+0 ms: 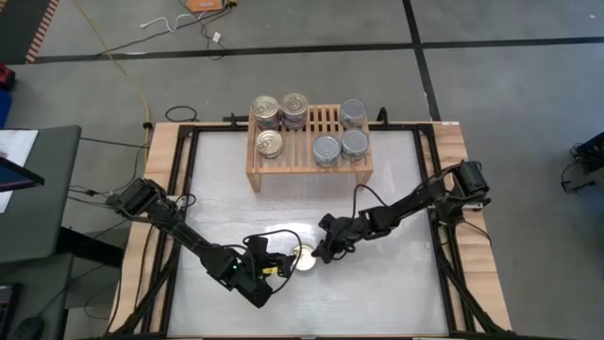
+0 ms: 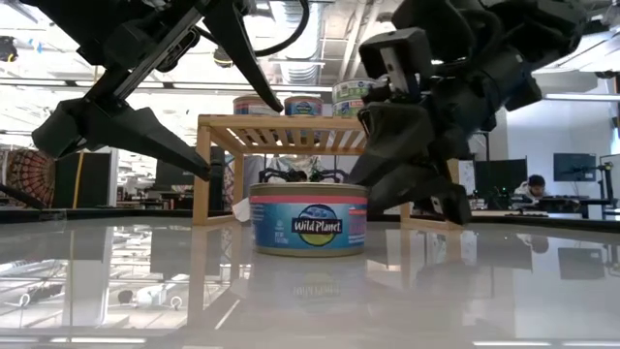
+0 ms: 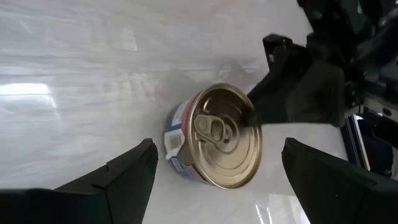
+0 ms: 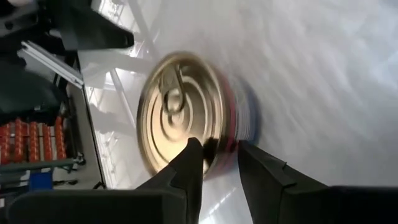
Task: Stack canned seafood by type on shelf
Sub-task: Stack the blue-pink tuna can on top of the other blue-pink tuna can
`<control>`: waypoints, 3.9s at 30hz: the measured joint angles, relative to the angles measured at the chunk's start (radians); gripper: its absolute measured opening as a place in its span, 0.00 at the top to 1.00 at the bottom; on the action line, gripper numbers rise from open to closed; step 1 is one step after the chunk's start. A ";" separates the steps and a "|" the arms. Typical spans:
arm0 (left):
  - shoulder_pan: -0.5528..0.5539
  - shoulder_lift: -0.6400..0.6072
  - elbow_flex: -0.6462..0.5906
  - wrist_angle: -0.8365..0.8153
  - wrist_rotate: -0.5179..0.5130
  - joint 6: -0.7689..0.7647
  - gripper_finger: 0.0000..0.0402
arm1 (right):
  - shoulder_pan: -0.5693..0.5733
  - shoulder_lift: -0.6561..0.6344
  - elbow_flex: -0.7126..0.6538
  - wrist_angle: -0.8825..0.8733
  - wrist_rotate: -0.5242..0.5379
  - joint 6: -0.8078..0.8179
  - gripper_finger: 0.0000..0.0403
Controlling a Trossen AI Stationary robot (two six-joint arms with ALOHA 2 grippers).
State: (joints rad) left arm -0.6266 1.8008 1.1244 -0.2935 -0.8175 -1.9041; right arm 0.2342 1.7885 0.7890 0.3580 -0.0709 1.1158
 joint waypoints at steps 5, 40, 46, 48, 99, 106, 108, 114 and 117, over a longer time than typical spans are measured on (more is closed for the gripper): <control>0.000 0.000 0.000 -0.002 0.001 0.000 0.18 | -0.006 -0.001 0.017 -0.040 0.001 -0.016 0.70; -0.008 0.099 0.000 0.383 0.115 -0.300 0.18 | -0.008 -0.001 0.016 -0.033 0.020 -0.028 0.93; -0.013 0.181 -0.001 0.498 0.093 -0.371 0.18 | -0.008 0.000 0.015 -0.018 0.022 -0.044 0.93; -0.010 0.184 -0.001 0.499 0.079 -0.371 0.18 | -0.008 0.000 0.015 -0.017 0.023 -0.049 0.93; 0.027 0.132 -0.001 0.289 -0.005 -0.276 0.53 | -0.121 -0.128 -0.027 -0.524 -0.165 -0.325 0.59; 0.046 -0.058 -0.001 0.038 -0.060 -0.199 0.53 | -0.041 -0.325 -0.107 -0.649 0.093 -0.271 0.59; 0.063 -0.135 -0.001 -0.049 -0.063 -0.162 0.53 | -0.024 -0.361 -0.120 -0.653 0.122 -0.244 0.59; 0.155 -0.418 -0.001 -0.269 -0.064 0.033 0.53 | 0.014 -0.375 -0.126 -0.633 0.155 -0.221 0.59; 0.234 -0.569 -0.001 -0.333 -0.067 0.173 0.53 | 0.029 -0.353 -0.126 -0.602 0.156 -0.175 0.59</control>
State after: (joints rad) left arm -0.3922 1.2314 1.1236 -0.6263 -0.8847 -1.7308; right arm 0.2634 1.4358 0.6628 -0.2442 0.0849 0.9410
